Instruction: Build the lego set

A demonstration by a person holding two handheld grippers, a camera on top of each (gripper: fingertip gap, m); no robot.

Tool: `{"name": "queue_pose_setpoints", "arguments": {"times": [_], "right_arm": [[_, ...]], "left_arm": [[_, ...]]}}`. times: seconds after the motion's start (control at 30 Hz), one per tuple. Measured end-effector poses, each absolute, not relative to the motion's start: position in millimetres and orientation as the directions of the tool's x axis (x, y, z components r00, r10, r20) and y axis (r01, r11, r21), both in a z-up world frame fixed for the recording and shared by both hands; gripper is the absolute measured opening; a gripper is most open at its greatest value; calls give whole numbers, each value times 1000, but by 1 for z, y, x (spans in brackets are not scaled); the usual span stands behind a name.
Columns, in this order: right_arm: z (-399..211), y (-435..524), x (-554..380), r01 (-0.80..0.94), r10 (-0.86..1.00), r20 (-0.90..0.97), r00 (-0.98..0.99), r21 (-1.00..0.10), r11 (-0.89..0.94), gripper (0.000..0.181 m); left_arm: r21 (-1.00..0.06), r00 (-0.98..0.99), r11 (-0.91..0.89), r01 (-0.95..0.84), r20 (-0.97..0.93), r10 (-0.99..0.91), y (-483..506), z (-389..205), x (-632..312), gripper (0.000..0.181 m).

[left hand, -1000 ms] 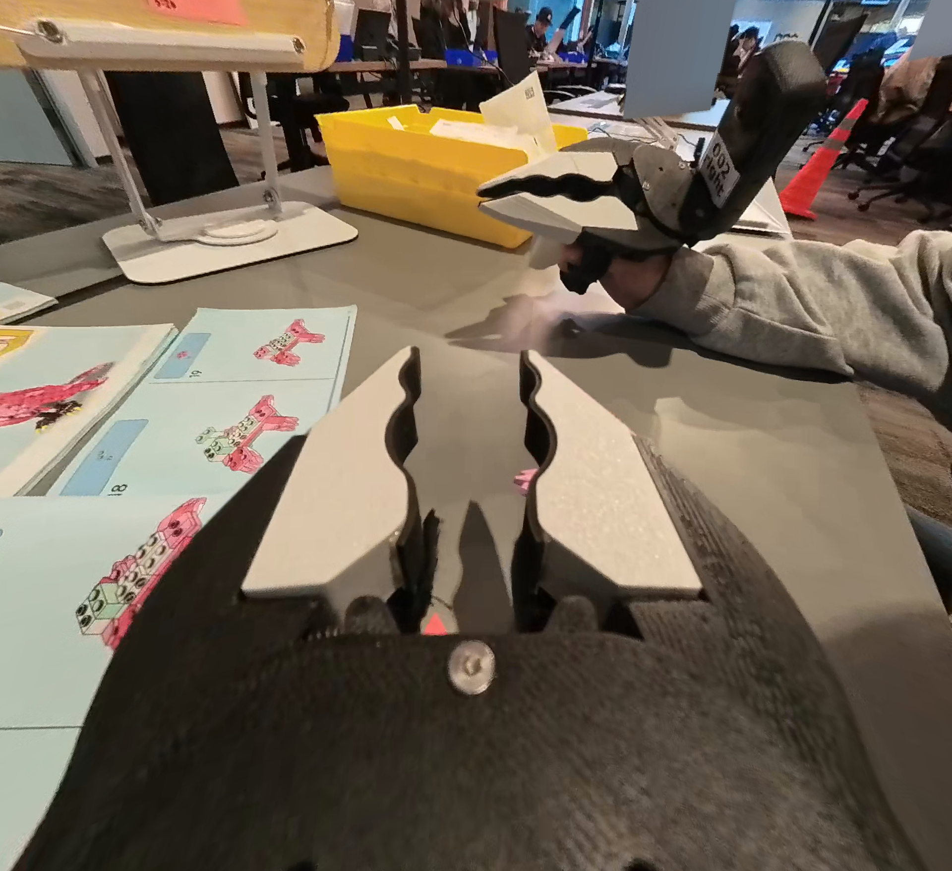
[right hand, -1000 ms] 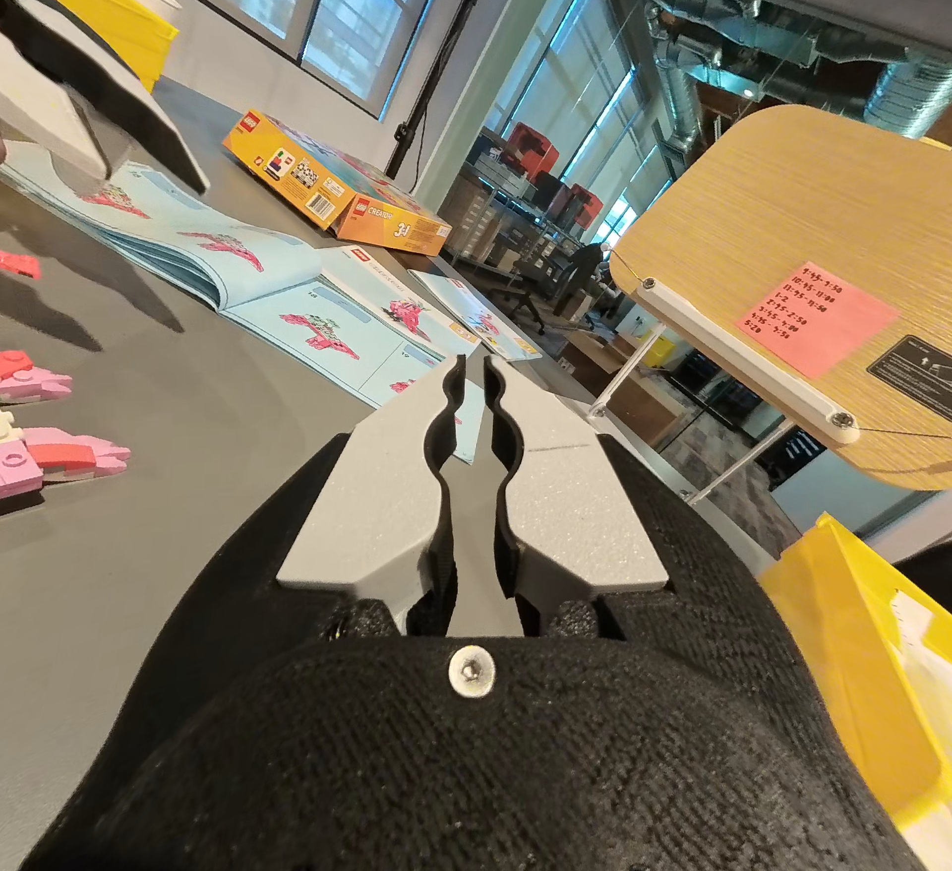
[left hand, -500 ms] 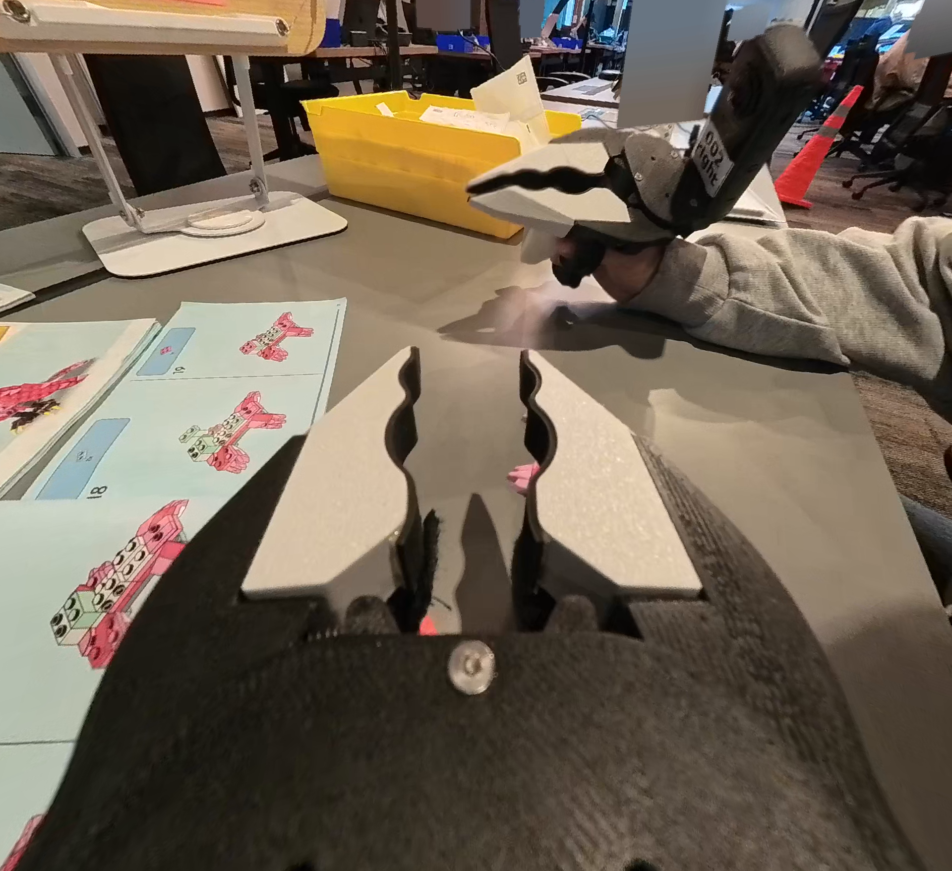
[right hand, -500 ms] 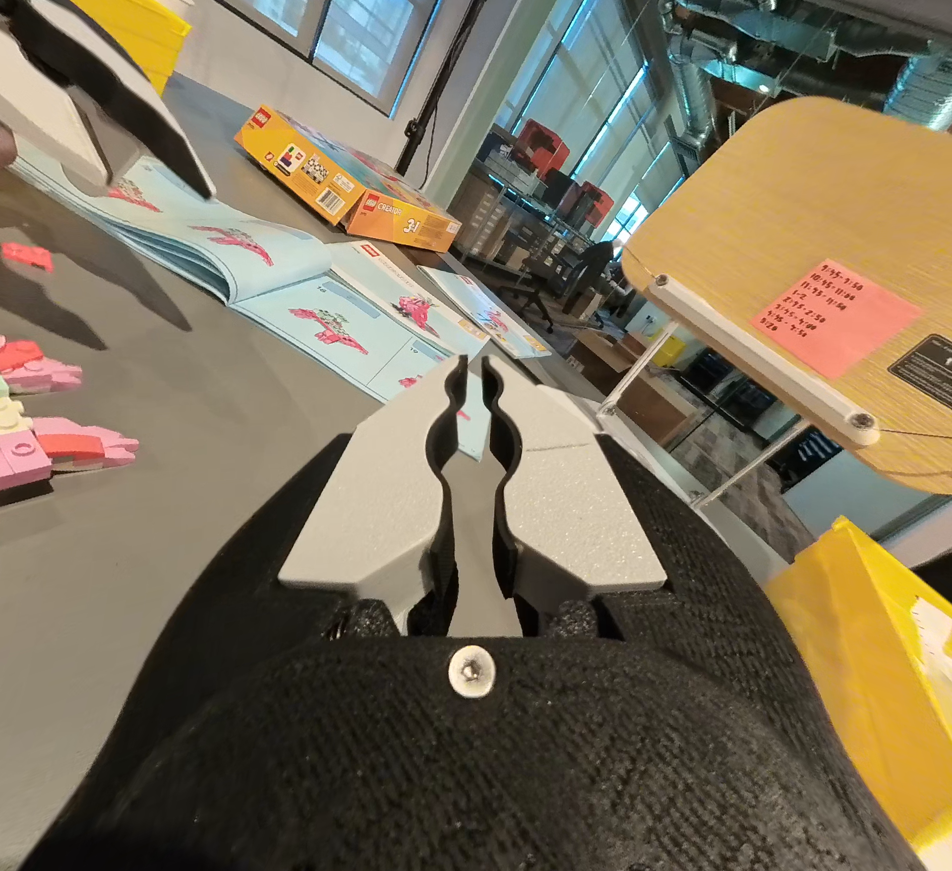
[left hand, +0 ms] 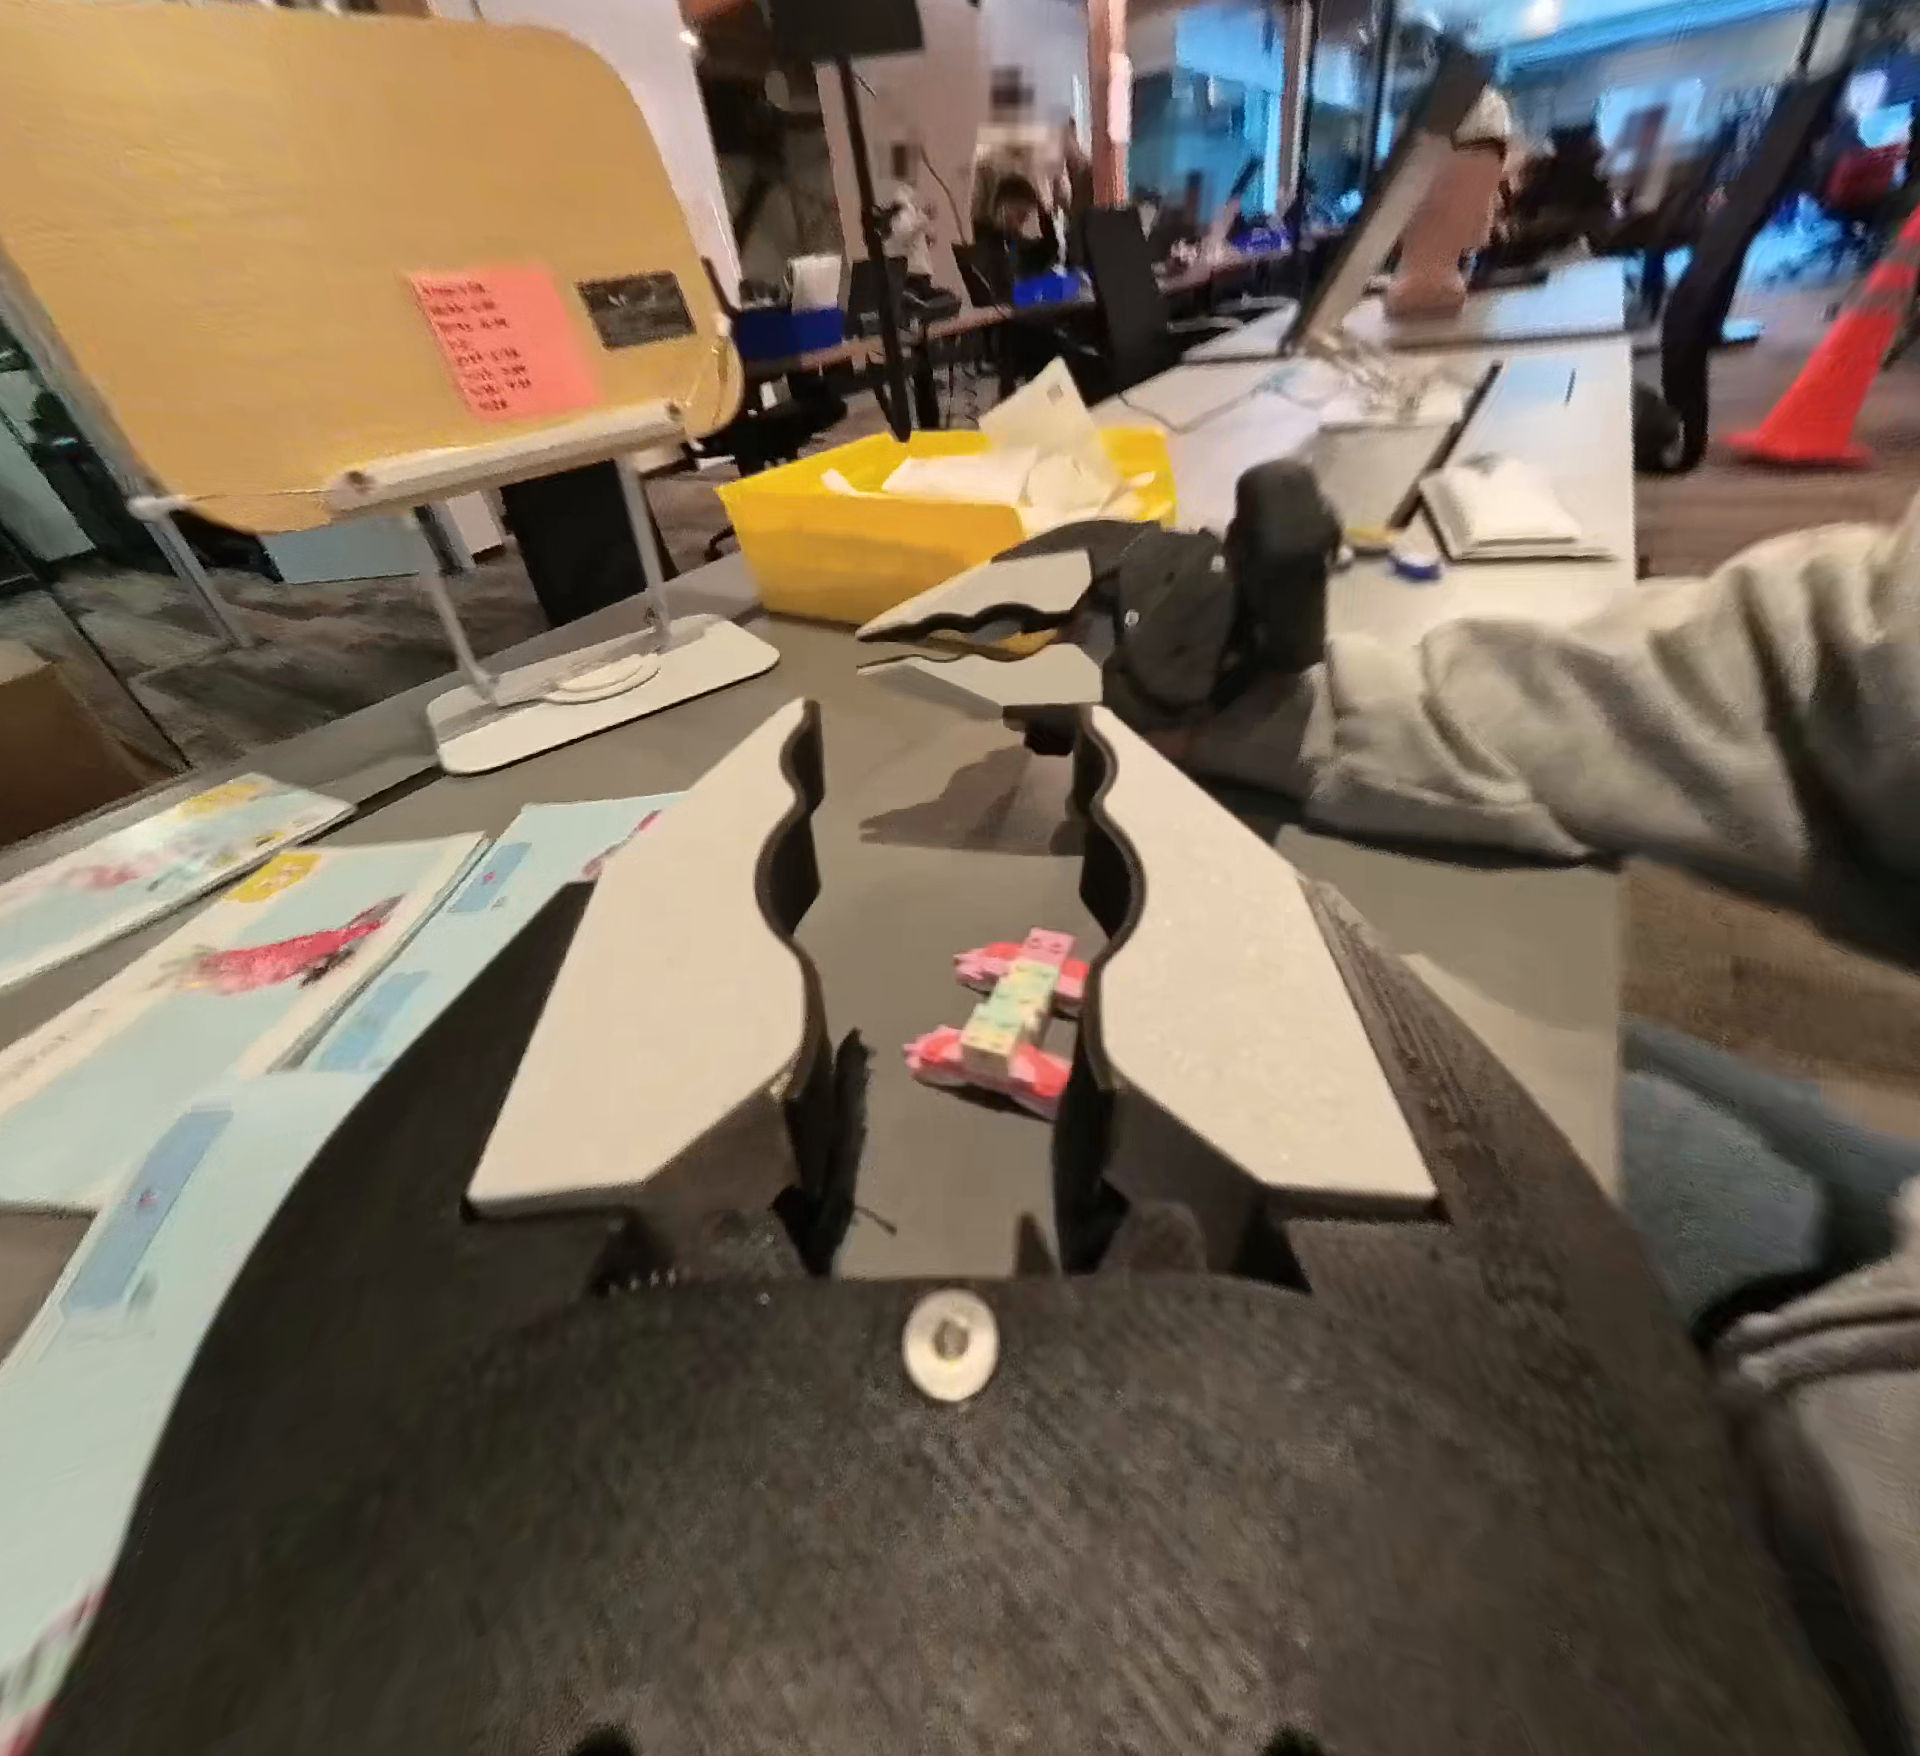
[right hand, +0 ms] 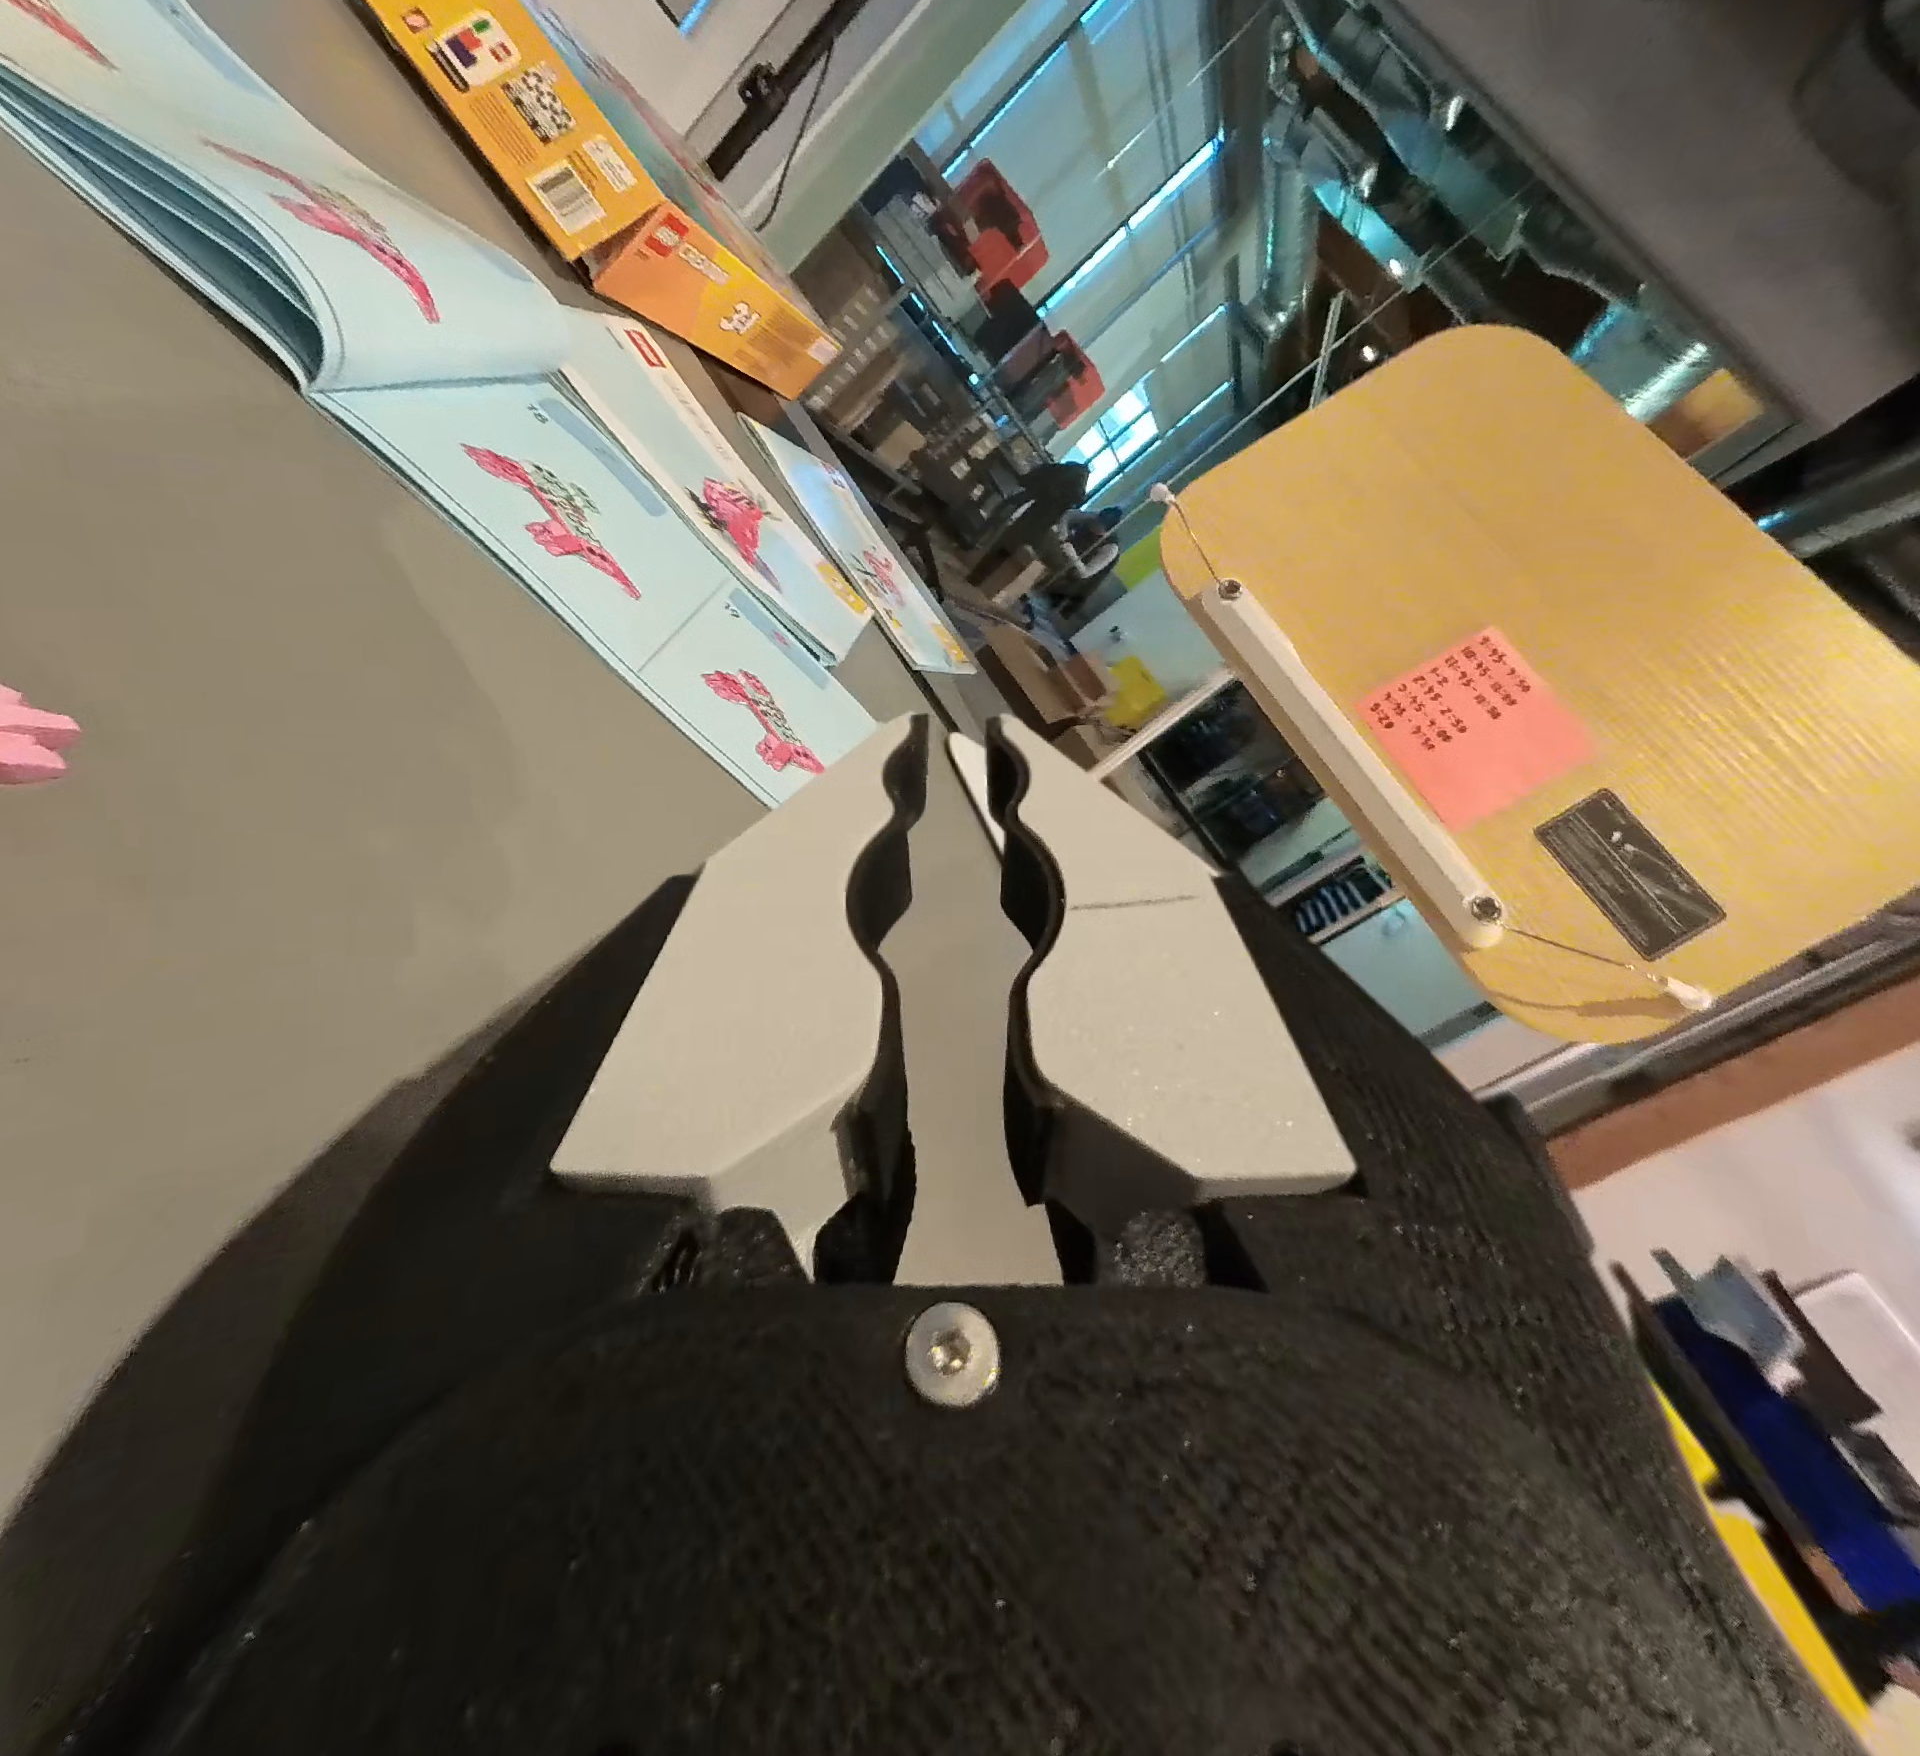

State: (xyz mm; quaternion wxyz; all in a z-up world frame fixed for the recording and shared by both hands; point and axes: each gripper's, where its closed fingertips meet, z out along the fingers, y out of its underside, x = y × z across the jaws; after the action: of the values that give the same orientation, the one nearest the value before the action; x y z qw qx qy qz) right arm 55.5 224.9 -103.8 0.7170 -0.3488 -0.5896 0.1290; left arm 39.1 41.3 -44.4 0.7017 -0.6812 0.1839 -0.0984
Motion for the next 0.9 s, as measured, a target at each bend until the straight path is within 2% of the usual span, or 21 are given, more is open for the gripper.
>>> {"name": "queue_pose_setpoints", "arguments": {"times": [0.1,0.17,0.27,0.37,0.43,0.57,0.7,0.77,0.83,0.9], "right_arm": [[-103,233,57,238,617,728,298,-683,691,9],[-103,237,58,244,618,722,310,-689,683,9],[-106,236,55,275,582,757,296,-651,707,8],[-112,234,50,302,558,787,264,-617,727,7],[-113,235,50,310,553,792,260,-611,729,6],[-113,240,52,323,557,783,276,-621,714,5],[-114,242,52,329,562,780,276,-626,707,4],[-116,243,52,342,558,784,272,-621,705,4],[-117,245,52,351,554,787,273,-617,704,3],[-117,247,53,356,554,784,281,-621,698,3]], "left_arm": [[-997,961,35,-69,-76,-266,-3,-28,1,50],[-997,995,-27,-74,-72,-67,-35,-20,-53,50],[-958,958,-266,-110,-173,228,-93,-19,-141,54],[-878,880,-475,-63,-273,389,-145,-15,-213,50],[-839,893,-544,23,-228,389,-159,-22,-240,35],[-733,946,-643,222,2,324,-153,-64,-260,27],[-602,952,-737,307,206,228,-121,-106,-252,20],[-499,949,-810,310,206,237,-112,-127,-257,17],[-392,960,-877,278,138,243,-112,-147,-268,0],[-283,965,-923,261,102,242,-116,-163,-272,0]]}}
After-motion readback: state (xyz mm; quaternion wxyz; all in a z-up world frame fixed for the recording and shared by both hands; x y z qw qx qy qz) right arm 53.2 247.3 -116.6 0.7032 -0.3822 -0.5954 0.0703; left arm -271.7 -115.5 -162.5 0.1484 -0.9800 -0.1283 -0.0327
